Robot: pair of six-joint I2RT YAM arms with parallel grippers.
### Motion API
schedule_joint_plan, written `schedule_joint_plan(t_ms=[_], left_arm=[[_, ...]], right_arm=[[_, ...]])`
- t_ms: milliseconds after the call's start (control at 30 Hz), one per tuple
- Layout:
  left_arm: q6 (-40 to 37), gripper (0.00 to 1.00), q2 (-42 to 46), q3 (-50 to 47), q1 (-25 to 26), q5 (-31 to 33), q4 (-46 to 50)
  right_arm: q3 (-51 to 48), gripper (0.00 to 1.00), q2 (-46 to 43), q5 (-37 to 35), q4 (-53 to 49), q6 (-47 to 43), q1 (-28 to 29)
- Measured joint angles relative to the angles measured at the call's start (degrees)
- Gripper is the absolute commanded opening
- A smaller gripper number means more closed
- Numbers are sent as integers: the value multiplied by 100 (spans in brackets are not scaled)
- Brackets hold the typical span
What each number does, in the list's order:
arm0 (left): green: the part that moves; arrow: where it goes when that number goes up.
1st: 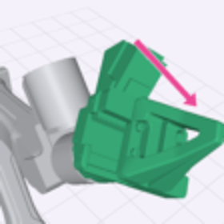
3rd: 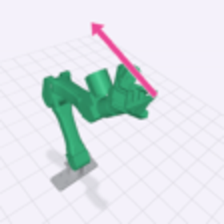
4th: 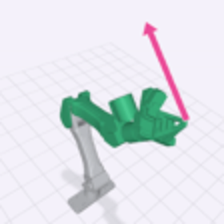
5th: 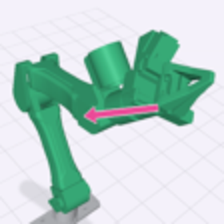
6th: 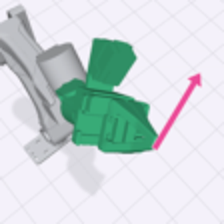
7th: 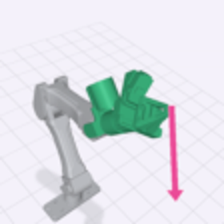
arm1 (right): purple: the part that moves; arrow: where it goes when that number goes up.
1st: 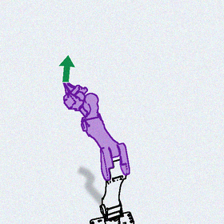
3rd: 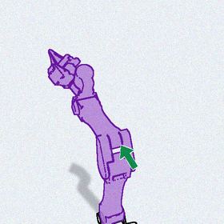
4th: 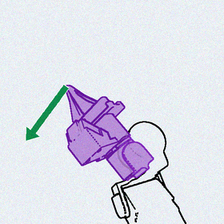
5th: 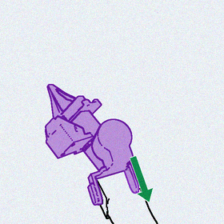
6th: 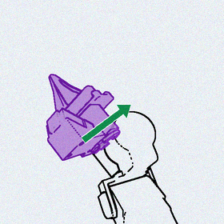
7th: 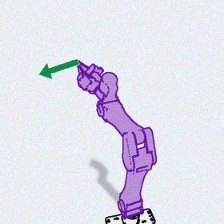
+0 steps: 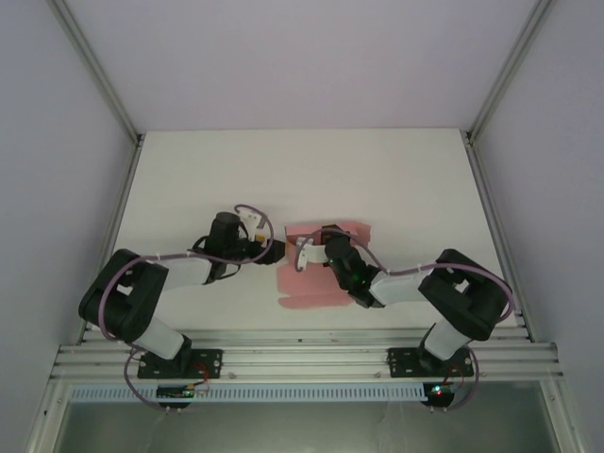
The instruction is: Assemble paper box
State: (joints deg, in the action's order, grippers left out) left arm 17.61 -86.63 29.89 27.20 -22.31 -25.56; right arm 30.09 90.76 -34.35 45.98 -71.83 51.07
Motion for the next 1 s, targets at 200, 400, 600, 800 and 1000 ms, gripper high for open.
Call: schedule_joint_plan(t_ms=[200,400,600,800,1000], left_arm=[[-125,77,588,-352,37,87,245],[-411,69,699,-404,72,-236,278],[-621,67,153,-74,302,-417,243],[-658,57,-297,201,584,-63,-17],[-695,48,-317,199,828,800,-426]], right_arm=[[-7,0,-2,2,13,0,0],[-7,0,-4,4,11,13,-9],[-4,0,-4,4,-74,94,-9],[-4,0,-31,2,-136,192,-9],[59,0,-63,-4,-310,323,-9]])
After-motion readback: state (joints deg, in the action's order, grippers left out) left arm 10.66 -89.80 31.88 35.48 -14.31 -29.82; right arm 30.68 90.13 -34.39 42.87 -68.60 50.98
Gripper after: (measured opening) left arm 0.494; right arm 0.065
